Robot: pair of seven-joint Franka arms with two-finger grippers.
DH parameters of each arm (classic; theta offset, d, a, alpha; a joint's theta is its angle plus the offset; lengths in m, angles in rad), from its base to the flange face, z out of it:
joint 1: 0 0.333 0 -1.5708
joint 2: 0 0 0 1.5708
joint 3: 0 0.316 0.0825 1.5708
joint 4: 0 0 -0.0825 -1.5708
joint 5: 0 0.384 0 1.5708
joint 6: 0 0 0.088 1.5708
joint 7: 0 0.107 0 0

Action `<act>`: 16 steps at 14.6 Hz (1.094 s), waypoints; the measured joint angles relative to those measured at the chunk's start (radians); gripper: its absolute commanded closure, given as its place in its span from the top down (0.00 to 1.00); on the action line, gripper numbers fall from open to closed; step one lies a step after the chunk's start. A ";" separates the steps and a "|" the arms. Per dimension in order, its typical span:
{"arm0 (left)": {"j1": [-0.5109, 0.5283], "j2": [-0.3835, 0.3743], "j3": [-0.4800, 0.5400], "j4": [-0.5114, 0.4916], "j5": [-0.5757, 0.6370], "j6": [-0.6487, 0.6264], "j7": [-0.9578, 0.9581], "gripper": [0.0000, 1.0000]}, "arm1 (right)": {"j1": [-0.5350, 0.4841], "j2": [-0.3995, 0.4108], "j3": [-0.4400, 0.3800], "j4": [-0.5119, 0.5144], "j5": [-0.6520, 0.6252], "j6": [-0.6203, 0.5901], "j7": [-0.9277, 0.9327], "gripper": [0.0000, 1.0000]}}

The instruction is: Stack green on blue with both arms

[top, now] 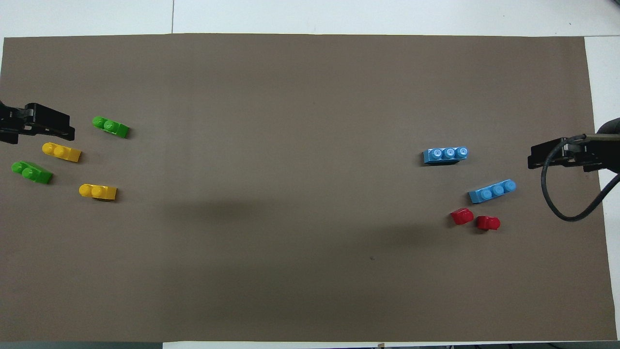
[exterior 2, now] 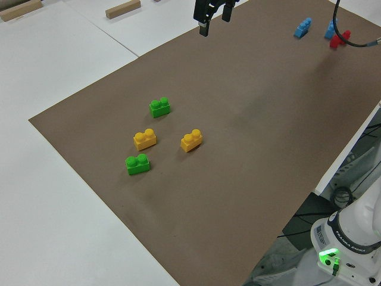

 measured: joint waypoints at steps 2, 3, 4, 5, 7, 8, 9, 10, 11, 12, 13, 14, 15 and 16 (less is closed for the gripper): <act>0.000 0.000 0.000 0.000 0.000 0.000 0.000 1.00 | 0.000 0.000 0.000 0.000 0.000 0.000 0.000 1.00; 0.000 0.000 0.000 0.000 0.000 0.000 0.000 1.00 | 0.000 0.000 0.000 0.000 0.000 0.000 0.000 1.00; 0.000 0.000 0.000 0.000 0.000 0.000 0.000 1.00 | 0.000 0.000 0.000 0.000 0.000 0.000 0.000 1.00; 0.000 0.000 0.000 0.000 0.000 0.001 0.000 1.00 | 0.000 0.000 0.000 0.000 0.000 0.000 0.000 1.00; 0.000 0.000 0.000 0.000 0.000 0.001 0.000 1.00 | 0.000 0.000 0.000 0.000 0.000 0.000 0.000 1.00; 0.000 0.000 0.000 0.000 0.000 0.001 0.000 1.00 | 0.000 0.000 0.000 0.000 0.000 0.000 0.000 1.00; 0.000 0.000 0.000 0.000 0.000 0.001 0.000 1.00 | 0.000 0.000 0.000 0.000 0.000 0.000 0.000 1.00; 0.000 0.000 0.000 0.000 0.000 0.001 0.000 1.00 | 0.000 0.000 0.000 0.000 0.000 0.000 0.000 1.00; 0.000 0.000 0.000 0.000 0.000 0.001 0.000 1.00 | 0.000 0.000 0.000 0.000 0.000 0.000 0.000 1.00; 0.000 0.000 0.000 0.000 0.000 0.004 0.000 1.00 | 0.000 0.000 0.000 0.000 0.000 0.000 0.000 1.00; 0.000 0.000 0.000 0.000 0.000 0.011 0.000 1.00 | 0.000 0.000 0.000 0.000 0.000 0.000 0.000 1.00; 0.000 0.000 0.000 -0.001 0.000 0.022 0.000 1.00 | 0.000 0.000 0.000 0.000 0.000 0.000 0.000 1.00; 0.000 0.000 0.000 -0.002 0.000 0.035 0.000 1.00 | 0.000 0.000 0.000 0.000 0.000 0.000 0.000 1.00; 0.000 0.000 0.000 -0.005 0.000 0.049 0.000 1.00 | 0.000 0.000 0.000 0.000 0.000 0.000 0.000 1.00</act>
